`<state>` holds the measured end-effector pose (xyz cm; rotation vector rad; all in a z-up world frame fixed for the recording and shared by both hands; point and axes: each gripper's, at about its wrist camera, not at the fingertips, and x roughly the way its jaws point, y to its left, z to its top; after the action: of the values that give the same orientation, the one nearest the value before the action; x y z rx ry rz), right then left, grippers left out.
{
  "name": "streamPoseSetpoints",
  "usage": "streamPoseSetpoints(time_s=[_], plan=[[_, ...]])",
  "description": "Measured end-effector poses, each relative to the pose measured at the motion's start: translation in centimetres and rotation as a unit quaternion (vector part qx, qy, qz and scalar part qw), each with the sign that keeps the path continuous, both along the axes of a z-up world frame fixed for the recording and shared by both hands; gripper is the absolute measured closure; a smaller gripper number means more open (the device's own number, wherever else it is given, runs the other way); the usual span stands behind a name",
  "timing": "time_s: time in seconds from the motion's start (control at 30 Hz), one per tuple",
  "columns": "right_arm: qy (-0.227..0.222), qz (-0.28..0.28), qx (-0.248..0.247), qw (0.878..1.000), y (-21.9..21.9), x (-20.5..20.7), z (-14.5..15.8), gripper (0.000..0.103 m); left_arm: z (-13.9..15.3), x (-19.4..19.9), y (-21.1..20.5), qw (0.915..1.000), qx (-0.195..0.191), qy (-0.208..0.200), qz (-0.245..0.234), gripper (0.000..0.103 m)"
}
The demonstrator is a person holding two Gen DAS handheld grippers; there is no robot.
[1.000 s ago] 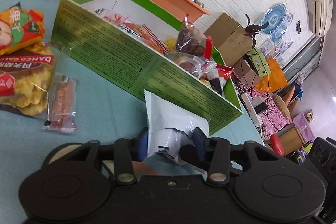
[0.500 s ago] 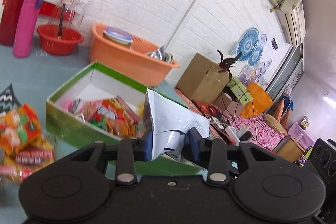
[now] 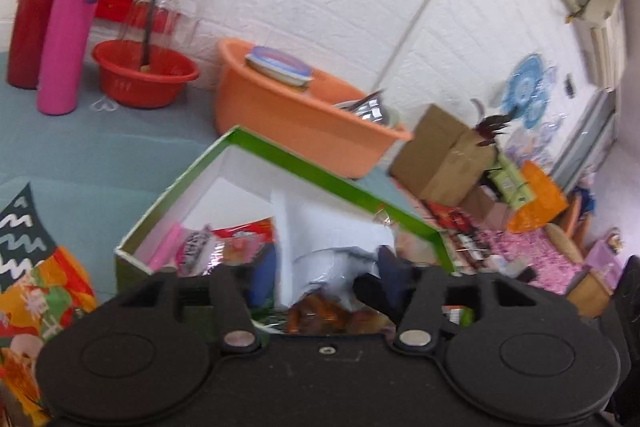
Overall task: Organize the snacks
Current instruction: 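Lift the white packet into the green box and release it, then grasp the red chip bag with the left gripper while the right grasps a red wrapper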
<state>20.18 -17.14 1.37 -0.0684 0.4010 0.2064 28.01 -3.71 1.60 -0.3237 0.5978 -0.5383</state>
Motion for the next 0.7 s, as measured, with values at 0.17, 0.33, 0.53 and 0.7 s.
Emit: streamPoseSetpoints(time_s=[0.17, 0.33, 0.53, 0.7], plan=[[-0.014, 0.005, -0.079, 0.997, 1.1, -0.6, -1.5, 0.001, -0.2, -1.7, 1.6, 0.9999, -0.007, -0.01, 0.008, 0.0], [-0.049, 0.002, -0.056, 0.997, 1.0, -3.7, 0.5, 0.0, 2.3, -5.6, 4.4, 0.9991, -0.017, -0.036, 0.017, 0.0], [-0.053, 0.033, -0.015, 0.998, 2.0, -7.9, 1.5, 0.0, 3.2, -10.8, 8.9, 0.9967, -0.011, -0.048, 0.065, 0.0], [0.005, 0.077, 0.026, 0.997, 4.1, -8.2, -0.1, 0.0, 1.7, -13.9, 12.5, 0.9943, -0.019, -0.02, 0.103, 0.0]])
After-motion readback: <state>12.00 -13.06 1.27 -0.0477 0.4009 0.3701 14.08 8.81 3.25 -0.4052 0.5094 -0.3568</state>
